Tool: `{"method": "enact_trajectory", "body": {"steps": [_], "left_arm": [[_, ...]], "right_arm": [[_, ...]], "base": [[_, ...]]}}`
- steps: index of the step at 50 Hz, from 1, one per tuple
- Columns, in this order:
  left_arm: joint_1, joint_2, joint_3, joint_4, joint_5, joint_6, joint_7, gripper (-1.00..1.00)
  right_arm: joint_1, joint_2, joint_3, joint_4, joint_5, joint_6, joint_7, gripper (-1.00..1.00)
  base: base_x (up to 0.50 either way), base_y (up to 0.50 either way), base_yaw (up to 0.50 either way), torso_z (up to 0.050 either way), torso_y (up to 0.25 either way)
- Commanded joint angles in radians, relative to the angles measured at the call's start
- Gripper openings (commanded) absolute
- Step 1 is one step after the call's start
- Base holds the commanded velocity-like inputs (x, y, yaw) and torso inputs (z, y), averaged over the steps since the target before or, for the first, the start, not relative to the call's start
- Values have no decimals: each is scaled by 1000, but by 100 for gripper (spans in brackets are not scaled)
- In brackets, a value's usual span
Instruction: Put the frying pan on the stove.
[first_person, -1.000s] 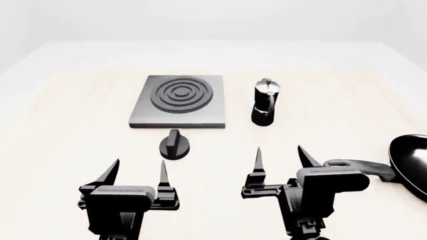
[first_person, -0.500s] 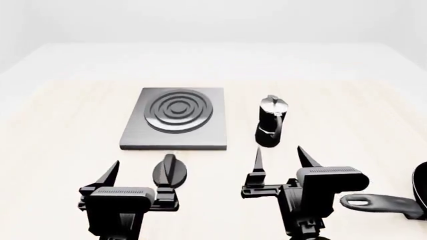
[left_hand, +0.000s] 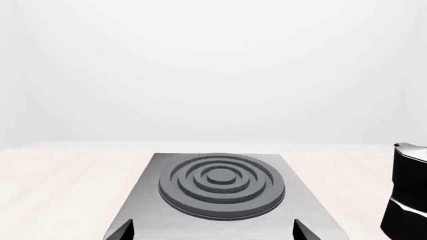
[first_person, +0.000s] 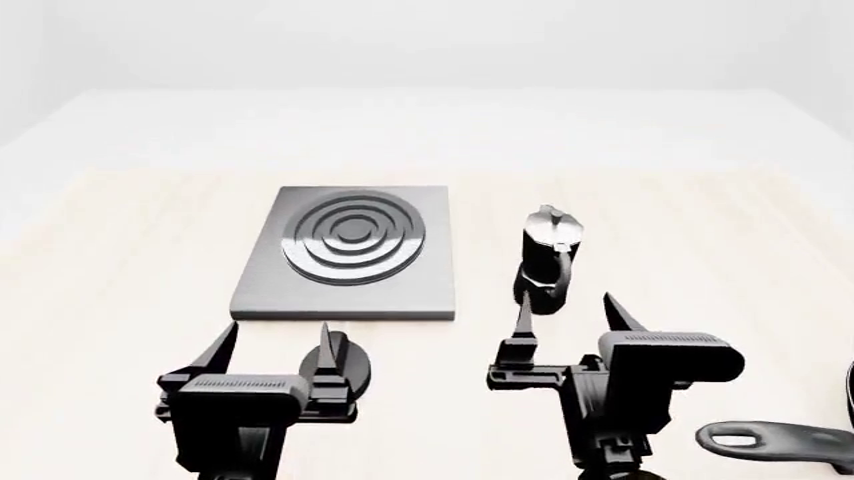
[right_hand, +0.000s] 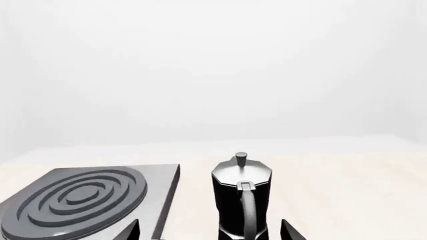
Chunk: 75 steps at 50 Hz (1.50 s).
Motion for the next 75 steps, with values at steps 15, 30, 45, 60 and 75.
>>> {"method": "enact_trajectory", "body": {"steps": [15,30,45,60,75], "left_arm": [[11,-14,-5,-20,-37,31,-11,100],[13,-16,6,-41,-37,56,-19,100],[10,-23,14,-43,-39,56,-31,100],[-3,-29,28,-53,-41,54,-38,100],[-7,-45,42,-46,-54,53,-54,100]], "right_arm": [[-9,-118,219,-93,217,97,287,100],[-54,-92,306,-162,429,49,332,100],[-97,-34,319,-222,398,44,411,100],[-133,-7,319,-273,325,27,490,100],[-166,-8,252,-315,177,40,620,100]], "base": [[0,0,0,0,0],[0,0,0,0,0],[0,0,0,0,0],[0,0,0,0,0],[0,0,0,0,0]]}}
